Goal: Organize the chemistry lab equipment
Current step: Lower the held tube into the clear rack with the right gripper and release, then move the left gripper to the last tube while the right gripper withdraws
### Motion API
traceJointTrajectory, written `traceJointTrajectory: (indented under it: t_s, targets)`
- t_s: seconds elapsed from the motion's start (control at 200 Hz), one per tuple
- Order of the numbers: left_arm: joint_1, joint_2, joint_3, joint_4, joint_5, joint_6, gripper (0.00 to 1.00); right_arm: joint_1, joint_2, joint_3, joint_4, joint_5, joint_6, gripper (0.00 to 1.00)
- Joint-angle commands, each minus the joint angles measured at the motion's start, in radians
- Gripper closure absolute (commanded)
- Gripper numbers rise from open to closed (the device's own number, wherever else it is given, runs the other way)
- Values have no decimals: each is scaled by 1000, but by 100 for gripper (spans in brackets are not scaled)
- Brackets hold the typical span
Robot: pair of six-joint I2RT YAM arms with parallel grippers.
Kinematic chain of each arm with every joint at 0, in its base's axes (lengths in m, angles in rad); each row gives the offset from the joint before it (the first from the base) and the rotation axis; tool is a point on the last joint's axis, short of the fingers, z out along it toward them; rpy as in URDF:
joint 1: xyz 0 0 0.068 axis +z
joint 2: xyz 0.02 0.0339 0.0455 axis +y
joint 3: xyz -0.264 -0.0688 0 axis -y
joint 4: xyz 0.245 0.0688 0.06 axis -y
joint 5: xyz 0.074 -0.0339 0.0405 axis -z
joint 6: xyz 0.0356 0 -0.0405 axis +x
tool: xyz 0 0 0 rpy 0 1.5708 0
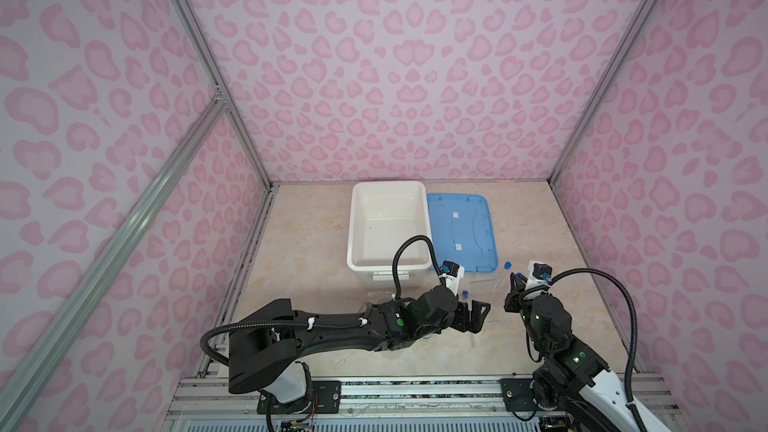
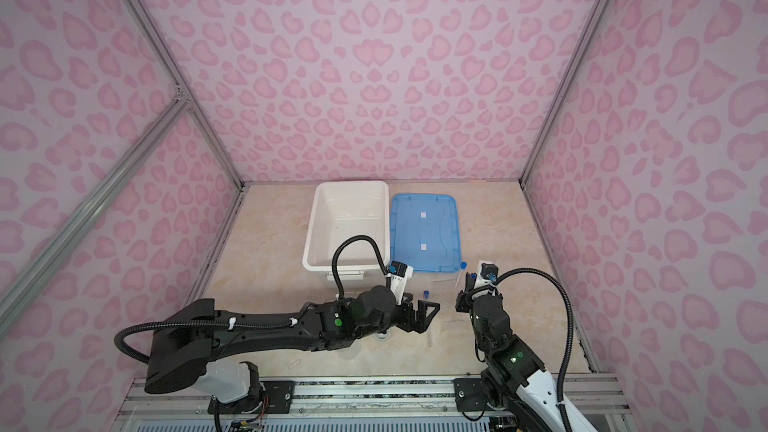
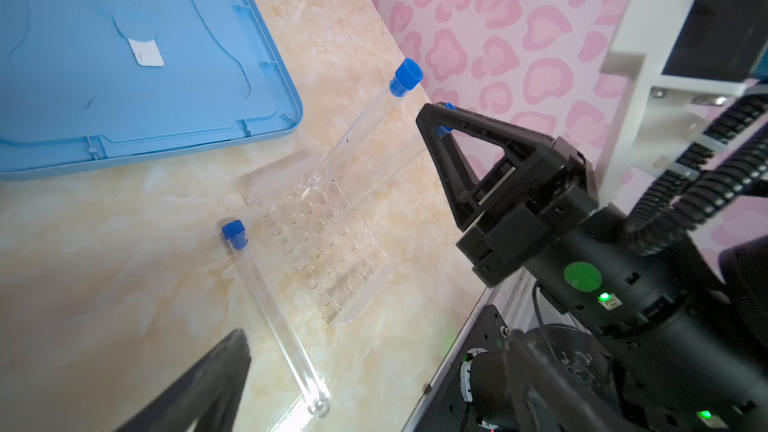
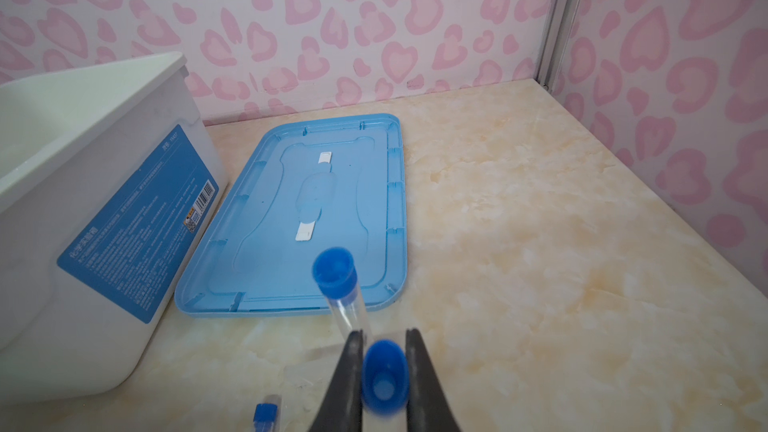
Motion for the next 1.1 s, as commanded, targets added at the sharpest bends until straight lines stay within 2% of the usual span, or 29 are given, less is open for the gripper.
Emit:
traceJointTrajectory:
  t_s: [0.0,0.125,0.255,0.52,0.64,0.72,0.755,0.905,1.035,1.095]
  targets:
    - [2,1,2,6,-13,-4,3,1,11,-13,43,14,29,87]
    - [4,0,-3,7,-18,-4,3,0,42,-23,56,32,63,84]
    - [4,-3,-7,6,-23,-3,3,3,55,-11,28,30,78,73]
    - [4,-3,-9,-9,-36,-5,3,2,-49,-7,-30,48,80,50]
    - [4,11,11,-47,-50,-10,0,2,-60,40,-90,56,96,29]
    - [4,36,47,-127,-74,-22,4,2,-52,91,-129,57,109,14]
    - [4,50,73,-171,-82,-24,4,1,-43,121,-146,47,110,2]
    - [2,131,178,-332,-89,-28,15,-1,21,239,-215,8,106,2]
    - [2,201,277,-468,-98,-28,32,0,70,342,-271,-8,108,2]
    - [2,239,329,-526,-95,-10,35,-2,79,385,-292,-7,105,2]
